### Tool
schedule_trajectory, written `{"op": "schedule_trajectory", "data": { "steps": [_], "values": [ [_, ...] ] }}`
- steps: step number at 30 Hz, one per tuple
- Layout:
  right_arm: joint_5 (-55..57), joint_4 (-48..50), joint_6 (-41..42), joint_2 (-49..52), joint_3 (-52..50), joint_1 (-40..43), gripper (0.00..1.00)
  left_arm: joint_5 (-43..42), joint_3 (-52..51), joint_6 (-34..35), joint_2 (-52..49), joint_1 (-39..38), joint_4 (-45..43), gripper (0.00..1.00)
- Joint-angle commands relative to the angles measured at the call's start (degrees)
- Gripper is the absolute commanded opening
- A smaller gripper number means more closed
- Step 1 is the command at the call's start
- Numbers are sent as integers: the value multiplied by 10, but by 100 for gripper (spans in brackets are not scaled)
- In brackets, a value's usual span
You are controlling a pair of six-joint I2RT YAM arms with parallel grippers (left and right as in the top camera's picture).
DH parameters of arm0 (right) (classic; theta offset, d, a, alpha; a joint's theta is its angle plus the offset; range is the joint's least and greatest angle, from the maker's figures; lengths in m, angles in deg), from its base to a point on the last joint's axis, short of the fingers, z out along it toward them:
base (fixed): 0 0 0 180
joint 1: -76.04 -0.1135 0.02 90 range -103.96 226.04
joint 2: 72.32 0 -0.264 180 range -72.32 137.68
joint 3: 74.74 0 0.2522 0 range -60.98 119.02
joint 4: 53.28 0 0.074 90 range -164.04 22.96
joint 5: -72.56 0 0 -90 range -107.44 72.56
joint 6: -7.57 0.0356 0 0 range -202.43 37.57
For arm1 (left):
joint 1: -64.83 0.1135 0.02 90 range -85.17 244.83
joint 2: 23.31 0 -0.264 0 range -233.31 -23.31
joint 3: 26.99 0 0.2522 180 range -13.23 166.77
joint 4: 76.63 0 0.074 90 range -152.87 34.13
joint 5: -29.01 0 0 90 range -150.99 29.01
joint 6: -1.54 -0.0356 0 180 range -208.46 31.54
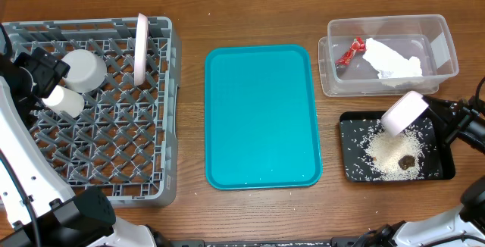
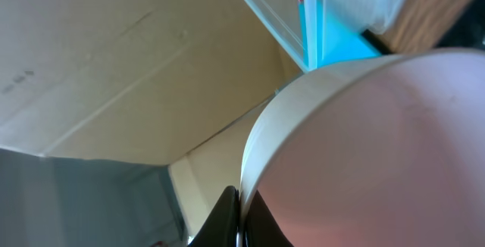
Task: Sort waste into correct bins and load items into the dishwasher
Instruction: 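Hold the bowl tilted over the black tray to empty remaining scraps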
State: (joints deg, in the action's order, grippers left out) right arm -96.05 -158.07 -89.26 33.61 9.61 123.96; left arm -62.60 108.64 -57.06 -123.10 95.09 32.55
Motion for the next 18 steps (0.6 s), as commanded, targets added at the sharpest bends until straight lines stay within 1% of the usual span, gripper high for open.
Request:
{"op": "schedule_trajectory", "data": {
  "steps": [1,2,3,4,6,7,8,9,10,11,12,14,15,16,17,18],
  "values": [
    [-33,-16,-42,1,-1,2,4,5,4,5,-2,-1,1,100],
    [-40,4,-38,1,-1,2,4,5,4,5,-2,-1,1,100],
    [-39,36,-9,1,-1,2,4,6,4,5,-2,-1,1,100],
    [-19,54,42,1,-1,2,4,5,4,5,-2,-1,1,100],
    [-23,22,16,1,-1,2,4,5,4,5,-2,-1,1,100],
    [-33,22,-2,1,-1,2,4,5,4,5,-2,-1,1,100],
    [-41,43,-4,1,-1,2,4,5,4,5,-2,-1,1,100],
    [-42,64,11,1,-1,2,4,5,4,5,-2,-1,1,100],
    [-32,88,45,1,-1,3,4,5,4,5,-2,-1,1,100],
    [-18,93,76,1,-1,3,4,5,4,5,-2,-1,1,100],
    [-20,79,77,1,-1,3,3,5,4,5,-2,-1,1,100],
    [-52,50,29,1,-1,3,4,5,4,5,-2,-1,1,100],
    [-69,61,19,1,-1,3,4,5,4,5,-2,-1,1,100],
    [-72,82,35,1,-1,3,4,6,4,5,-2,-1,1,100],
    [-66,106,75,1,-1,3,4,5,4,5,-2,-1,1,100],
    [-58,111,96,1,-1,3,4,5,4,5,-2,-1,1,100]
  ]
}}
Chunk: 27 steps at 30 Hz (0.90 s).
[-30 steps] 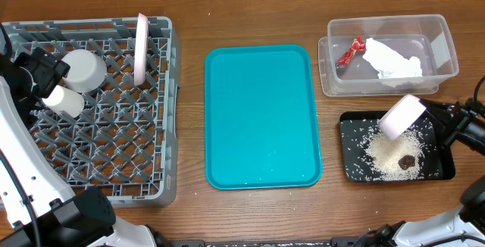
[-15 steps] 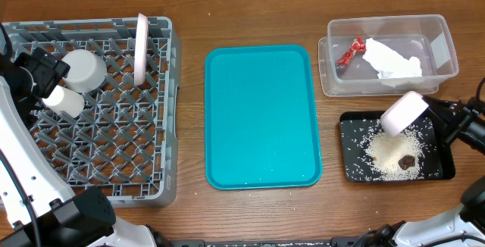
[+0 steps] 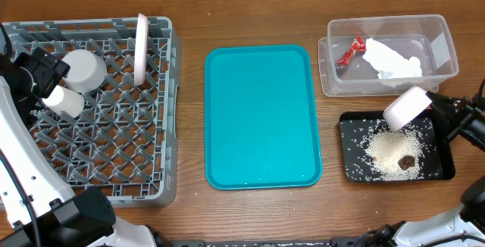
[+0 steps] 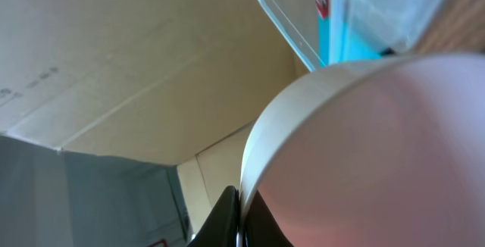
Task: Sort waste into correct bins and load items into the dishwasher
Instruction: 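Hold the bowl tilted over the black tray to empty remaining scraps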
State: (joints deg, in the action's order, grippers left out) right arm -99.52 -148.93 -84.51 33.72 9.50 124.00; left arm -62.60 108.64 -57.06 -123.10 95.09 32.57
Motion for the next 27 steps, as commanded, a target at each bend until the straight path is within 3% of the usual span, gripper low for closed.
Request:
{"op": "schedule_trajectory", "data": {
  "steps": [1,5,12,15,19,24,27],
  "values": [
    [-20,5,54,0,0,3,4,5,4,5,-2,-1,1,100],
    [-42,-26,-10,0,0,2,4,5,4,5,-2,-1,1,100],
    [-64,-8,18,0,0,2,4,5,4,5,-2,-1,1,100],
    [-49,37,82,1,0,3,4,5,4,5,-2,-1,1,100],
    [-61,-3,37,1,0,2,4,5,4,5,-2,-1,1,100],
    [-55,11,100,1,0,3,4,5,4,5,-2,-1,1,100],
    [-79,-37,65,1,0,3,4,6,4,5,-2,-1,1,100]
  ]
}}
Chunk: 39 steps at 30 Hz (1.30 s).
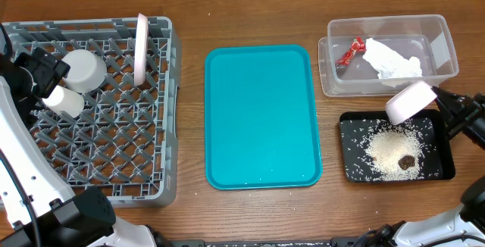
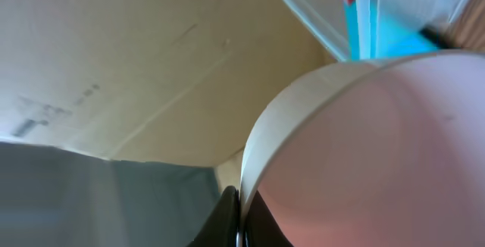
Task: Sort waste into correct bins and load items into the dishwasher
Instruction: 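Hold the bowl tilted over the black tray to empty remaining scraps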
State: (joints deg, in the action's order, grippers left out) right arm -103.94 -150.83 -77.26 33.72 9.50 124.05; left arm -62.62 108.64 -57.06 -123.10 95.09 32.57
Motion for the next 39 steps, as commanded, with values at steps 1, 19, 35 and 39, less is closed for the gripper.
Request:
{"op": "schedule_trajectory", "data": {
  "steps": [1,19,35,39],
  "values": [
    [-34,-16,-8,1,0,2,4,6,4,5,-2,-1,1,100],
    [-15,-36,-67,1,0,-4,4,6,4,5,-2,-1,1,100],
    [-3,-117,-109,2,0,-3,4,6,4,5,-2,-1,1,100],
    [-27,-98,-169,2,1,-5,4,6,4,5,-2,-1,1,100]
  ]
}}
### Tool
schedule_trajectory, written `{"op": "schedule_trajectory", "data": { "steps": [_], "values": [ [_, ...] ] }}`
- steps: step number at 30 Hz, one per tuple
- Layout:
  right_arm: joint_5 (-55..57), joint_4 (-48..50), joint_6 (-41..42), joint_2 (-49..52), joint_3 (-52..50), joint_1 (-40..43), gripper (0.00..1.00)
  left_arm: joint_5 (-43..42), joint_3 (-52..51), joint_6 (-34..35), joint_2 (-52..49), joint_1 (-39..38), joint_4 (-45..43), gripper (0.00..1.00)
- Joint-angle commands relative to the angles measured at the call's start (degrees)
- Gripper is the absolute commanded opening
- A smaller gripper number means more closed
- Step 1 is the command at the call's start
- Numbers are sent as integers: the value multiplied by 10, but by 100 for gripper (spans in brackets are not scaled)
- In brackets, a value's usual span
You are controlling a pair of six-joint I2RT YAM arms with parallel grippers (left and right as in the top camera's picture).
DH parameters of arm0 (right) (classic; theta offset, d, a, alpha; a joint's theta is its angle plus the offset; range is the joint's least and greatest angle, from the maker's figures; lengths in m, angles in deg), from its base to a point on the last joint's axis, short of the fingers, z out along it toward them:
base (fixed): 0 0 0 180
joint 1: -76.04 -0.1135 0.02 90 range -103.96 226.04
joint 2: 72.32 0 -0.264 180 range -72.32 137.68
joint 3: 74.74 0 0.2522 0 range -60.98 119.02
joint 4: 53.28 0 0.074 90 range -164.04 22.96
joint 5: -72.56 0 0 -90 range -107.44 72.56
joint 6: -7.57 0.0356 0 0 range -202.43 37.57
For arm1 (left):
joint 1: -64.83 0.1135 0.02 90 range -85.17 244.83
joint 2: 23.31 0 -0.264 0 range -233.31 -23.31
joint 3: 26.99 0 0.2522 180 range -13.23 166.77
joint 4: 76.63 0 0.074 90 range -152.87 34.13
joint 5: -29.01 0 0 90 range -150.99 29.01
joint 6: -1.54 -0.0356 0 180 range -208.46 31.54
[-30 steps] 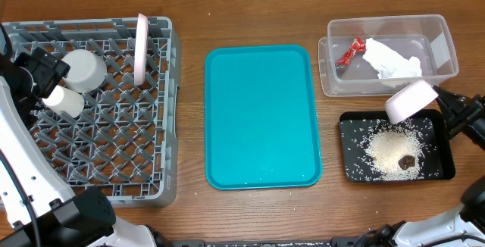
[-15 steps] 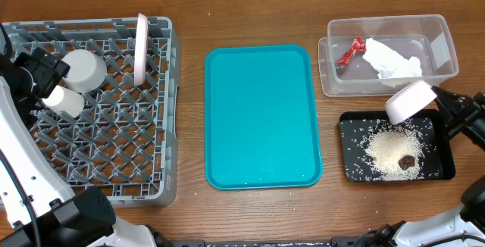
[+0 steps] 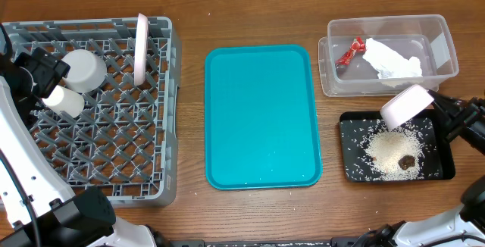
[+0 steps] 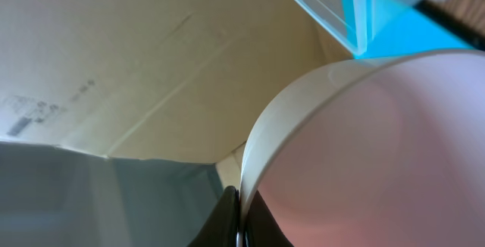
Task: Sort waste into correct bins and load items into the dishwasher
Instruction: 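Hold the bowl tilted over the black tray to empty remaining scraps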
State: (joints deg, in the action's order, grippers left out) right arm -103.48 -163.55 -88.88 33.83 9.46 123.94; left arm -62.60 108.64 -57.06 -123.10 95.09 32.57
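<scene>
My right gripper (image 4: 242, 220) is shut on the rim of a pale pink bowl (image 3: 405, 105), holding it tilted over the upper edge of the black tray (image 3: 347, 145) that holds spilled rice and a dark scrap. In the right wrist view the bowl (image 4: 379, 156) fills the frame, its rim pinched between the dark fingers. The grey dish rack (image 3: 151, 194) on the left holds a pink plate (image 3: 142, 48) on edge and two white cups (image 3: 85, 69). My left gripper (image 3: 42, 69) hovers at the rack's left side by the cups; its jaws are not readable.
A teal tray (image 3: 261, 118) lies in the middle of the table. A clear plastic bin (image 3: 447, 50) at the back right holds a red wrapper and crumpled white paper. Cardboard stands along the back edge.
The bowl in my right gripper has shifted slightly left and tilted a little differently over the black tray. The left arm has not moved.
My right gripper held the pink bowl tipped over the black tray's rice at the oldest moment. It then sat slightly higher and further right near the clear bin, and now has come a little left again. The rack and left arm stayed unchanged.
</scene>
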Motion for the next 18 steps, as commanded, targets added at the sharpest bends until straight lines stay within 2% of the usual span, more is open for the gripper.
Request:
{"op": "schedule_trajectory", "data": {
  "steps": [1,2,6,9,12,18],
  "values": [
    [-28,42,-31,1,1,-4,4,5,4,5,-2,-1,1,100],
    [-14,31,-24,0,1,-4,4,5,4,5,-2,-1,1,100],
    [-38,14,-100,0,1,-6,4,5,4,5,-2,-1,1,100],
    [-24,-7,-82,0,1,-7,4,5,4,5,-2,-1,1,100],
    [2,-7,-12,0,1,-21,4,5,4,5,-2,-1,1,100],
    [-10,-7,-25,-2,2,-93,4,5,4,5,-2,-1,1,100]
  ]
}}
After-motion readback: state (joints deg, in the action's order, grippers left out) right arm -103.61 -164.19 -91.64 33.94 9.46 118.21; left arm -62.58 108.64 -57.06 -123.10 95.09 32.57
